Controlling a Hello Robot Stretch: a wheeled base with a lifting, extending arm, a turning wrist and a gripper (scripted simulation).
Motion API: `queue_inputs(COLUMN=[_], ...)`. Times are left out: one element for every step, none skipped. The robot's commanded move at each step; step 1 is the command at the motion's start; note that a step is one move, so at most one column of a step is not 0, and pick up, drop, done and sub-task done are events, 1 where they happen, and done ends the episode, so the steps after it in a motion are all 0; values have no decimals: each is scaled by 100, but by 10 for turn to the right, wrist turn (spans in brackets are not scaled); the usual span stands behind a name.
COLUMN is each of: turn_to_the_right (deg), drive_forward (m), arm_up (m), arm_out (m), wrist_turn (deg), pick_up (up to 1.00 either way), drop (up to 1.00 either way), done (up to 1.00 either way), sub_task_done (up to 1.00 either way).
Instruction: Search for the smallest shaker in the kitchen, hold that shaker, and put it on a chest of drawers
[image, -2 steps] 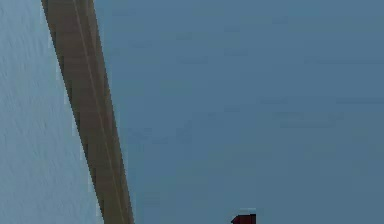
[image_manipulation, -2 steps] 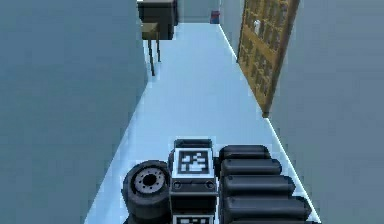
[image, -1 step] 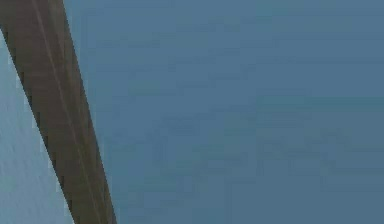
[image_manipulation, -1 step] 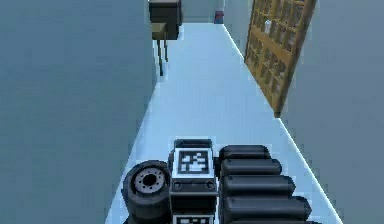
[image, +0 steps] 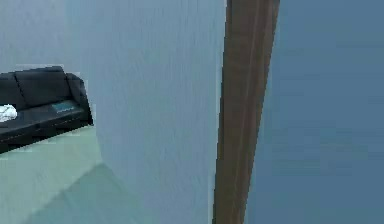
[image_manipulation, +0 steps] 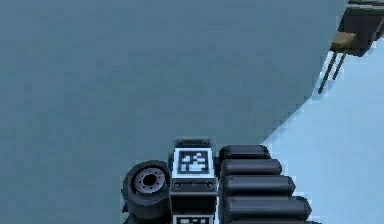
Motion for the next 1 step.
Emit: queue_inputs(turn_to_the_right=[-390], drive_forward=[0], arm_up=[0], arm_out=[0], wrist_turn=[0], pick_up=[0], drop=[0], done=[0], sub_task_done=[0])
